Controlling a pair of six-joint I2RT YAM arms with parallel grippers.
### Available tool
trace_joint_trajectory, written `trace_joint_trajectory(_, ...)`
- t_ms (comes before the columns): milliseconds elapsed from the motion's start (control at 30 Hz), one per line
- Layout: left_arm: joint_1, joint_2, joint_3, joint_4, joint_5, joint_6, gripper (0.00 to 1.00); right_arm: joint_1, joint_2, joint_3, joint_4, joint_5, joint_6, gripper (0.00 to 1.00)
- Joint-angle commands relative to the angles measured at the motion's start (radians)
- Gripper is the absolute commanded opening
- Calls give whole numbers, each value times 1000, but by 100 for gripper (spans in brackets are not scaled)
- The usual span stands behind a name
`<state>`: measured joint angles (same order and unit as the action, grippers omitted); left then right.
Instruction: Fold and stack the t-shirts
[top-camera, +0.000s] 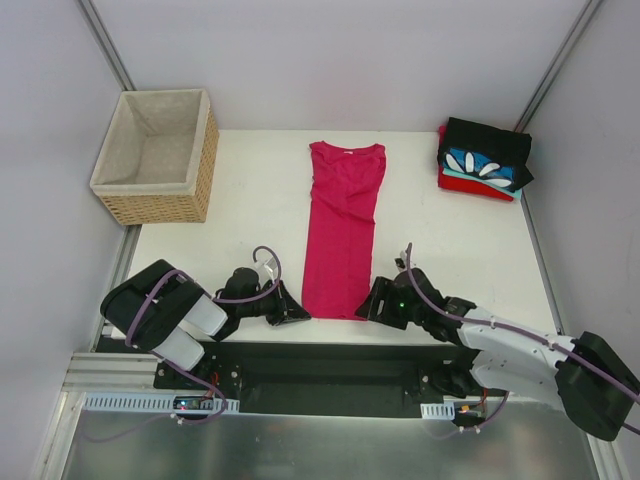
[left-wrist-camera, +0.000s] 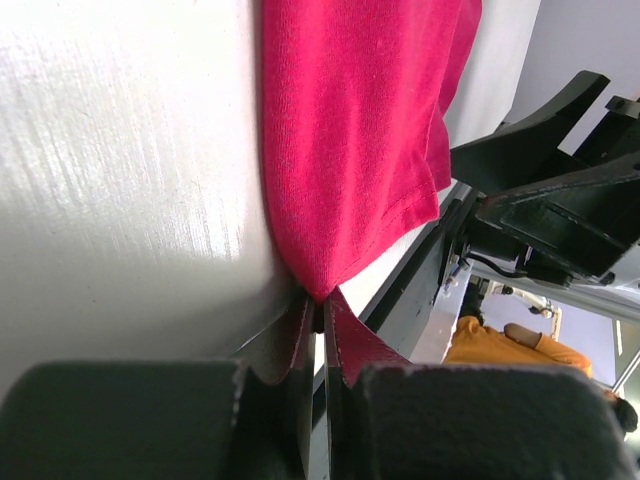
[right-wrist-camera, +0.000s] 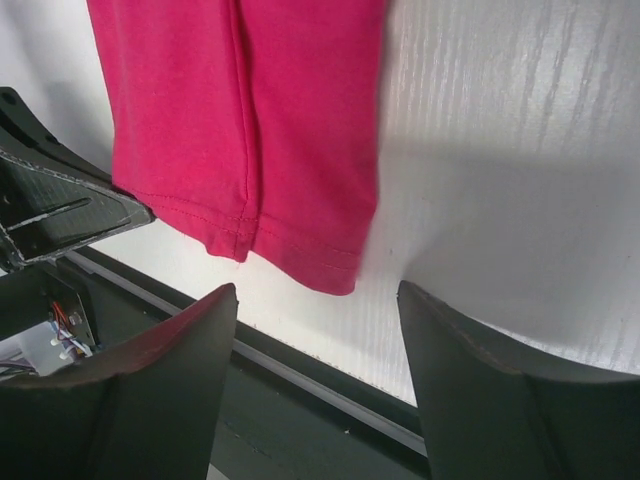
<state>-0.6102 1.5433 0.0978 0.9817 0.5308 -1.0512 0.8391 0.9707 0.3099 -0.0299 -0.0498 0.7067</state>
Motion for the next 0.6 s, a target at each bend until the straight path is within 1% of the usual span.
trace_joint_trajectory(0,-14,5,-29,-112,-51,57,0,9,39,-8,10,-2,31,64)
trace_joint_trajectory(100,-14,-2,-29,-118,-54,57,0,9,48,-5,13,-2,33,58)
trace_joint_trajectory(333,-14,-8,-30,-126,-54,59,0,11,62,3,13,16,25,50)
trace_joint_trajectory(567,-14,-28,-29,-146,-52,62,0,12,114,15,25,30,11,43)
